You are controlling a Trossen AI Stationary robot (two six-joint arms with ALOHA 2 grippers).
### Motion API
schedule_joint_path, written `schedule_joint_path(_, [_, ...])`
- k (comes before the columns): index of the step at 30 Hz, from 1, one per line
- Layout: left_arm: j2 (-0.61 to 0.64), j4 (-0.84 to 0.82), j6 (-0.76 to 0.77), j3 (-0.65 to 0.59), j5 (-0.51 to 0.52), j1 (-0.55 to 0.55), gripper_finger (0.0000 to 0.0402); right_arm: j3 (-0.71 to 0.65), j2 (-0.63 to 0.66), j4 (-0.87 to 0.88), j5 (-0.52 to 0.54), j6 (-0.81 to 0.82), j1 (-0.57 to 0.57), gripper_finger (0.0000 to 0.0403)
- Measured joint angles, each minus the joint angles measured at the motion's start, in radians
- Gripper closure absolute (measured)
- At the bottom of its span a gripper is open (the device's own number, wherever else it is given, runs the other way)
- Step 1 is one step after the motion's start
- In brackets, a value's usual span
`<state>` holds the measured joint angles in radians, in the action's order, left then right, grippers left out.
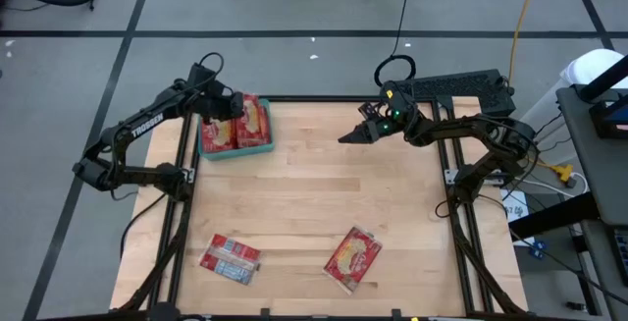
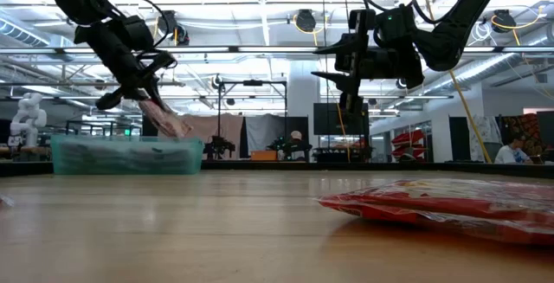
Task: Sort popcorn bags into baskets
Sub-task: Put the red popcorn bag into the blue bin
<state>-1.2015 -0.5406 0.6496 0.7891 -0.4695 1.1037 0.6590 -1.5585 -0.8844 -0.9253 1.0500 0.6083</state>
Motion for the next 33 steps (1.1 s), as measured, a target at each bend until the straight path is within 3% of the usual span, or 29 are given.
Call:
schedule_joint_path(9, [-0.021, 0.001, 0.041, 0.000, 0.072, -0.040, 0.0371, 0.000, 0.000, 0.000, -0.023, -0.032, 0.001, 0.0255])
schedule_joint_path(17, [-0.043, 0.082, 0.099, 0.000, 0.104, -0.087, 0.0382, 0.000, 0.000, 0.001, -0.023, -0.044, 0.001, 0.0255])
schedule_joint_path(29, [-0.072, 0.075, 0.056, 0.000, 0.126, -0.108, 0.0325, 0.000, 0.000, 0.007, -0.023, -0.064, 0.001, 0.0255])
schedule_joint_path(33, [-0.095, 0.057, 0.035, 0.000, 0.189, -0.138, 0.0304, 0.000, 0.000, 0.008, -0.023, -0.064, 0.001, 0.0255])
